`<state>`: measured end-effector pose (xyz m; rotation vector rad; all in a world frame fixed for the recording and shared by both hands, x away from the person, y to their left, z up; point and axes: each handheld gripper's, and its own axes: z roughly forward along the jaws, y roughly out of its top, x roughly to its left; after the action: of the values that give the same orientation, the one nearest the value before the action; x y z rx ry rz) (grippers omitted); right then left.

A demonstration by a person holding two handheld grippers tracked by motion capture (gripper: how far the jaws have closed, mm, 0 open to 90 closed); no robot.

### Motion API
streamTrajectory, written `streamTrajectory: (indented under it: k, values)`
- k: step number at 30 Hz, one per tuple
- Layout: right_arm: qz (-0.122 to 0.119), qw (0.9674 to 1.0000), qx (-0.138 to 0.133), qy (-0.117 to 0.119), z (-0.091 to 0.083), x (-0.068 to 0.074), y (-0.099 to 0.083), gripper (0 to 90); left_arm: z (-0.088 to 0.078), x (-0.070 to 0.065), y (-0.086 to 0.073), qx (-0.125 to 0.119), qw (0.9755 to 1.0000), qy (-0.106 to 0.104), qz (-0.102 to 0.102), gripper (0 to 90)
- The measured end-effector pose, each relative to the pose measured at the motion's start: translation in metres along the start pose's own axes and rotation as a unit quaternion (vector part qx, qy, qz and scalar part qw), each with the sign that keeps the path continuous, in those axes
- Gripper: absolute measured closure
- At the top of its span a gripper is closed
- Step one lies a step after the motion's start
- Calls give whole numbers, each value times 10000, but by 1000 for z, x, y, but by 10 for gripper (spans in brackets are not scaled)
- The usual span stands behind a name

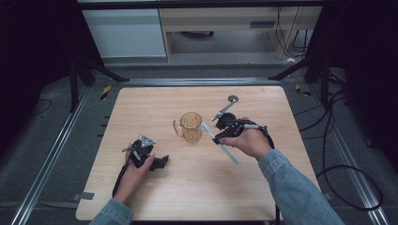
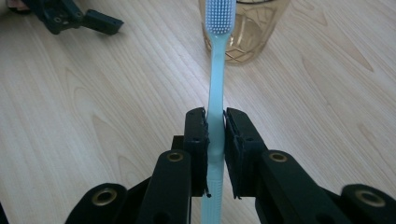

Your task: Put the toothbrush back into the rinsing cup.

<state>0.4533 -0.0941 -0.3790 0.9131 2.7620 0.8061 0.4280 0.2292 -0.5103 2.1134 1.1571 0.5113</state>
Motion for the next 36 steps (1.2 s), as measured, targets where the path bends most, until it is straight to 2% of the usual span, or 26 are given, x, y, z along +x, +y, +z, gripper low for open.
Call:
streamTrajectory:
  k: [9,17,22,27,36]
  values:
    - [-196,9997,-109,86,0,14,7,794,0,0,0,-5,10000,5,-10,0]
    - [-285,9993,-240,106,12,24,18,794,0,0,0,0,10000,0,-2,0]
    - [-207,9990,-379,141,23,29,27,794,0,0,0,1,10000,-6,8,0]
    - [-46,9975,-683,182,34,34,38,794,0,0,0,2,10000,-8,5,0]
    - [-3,9949,-990,202,46,45,51,794,0,0,0,-10,10000,-10,1,0]
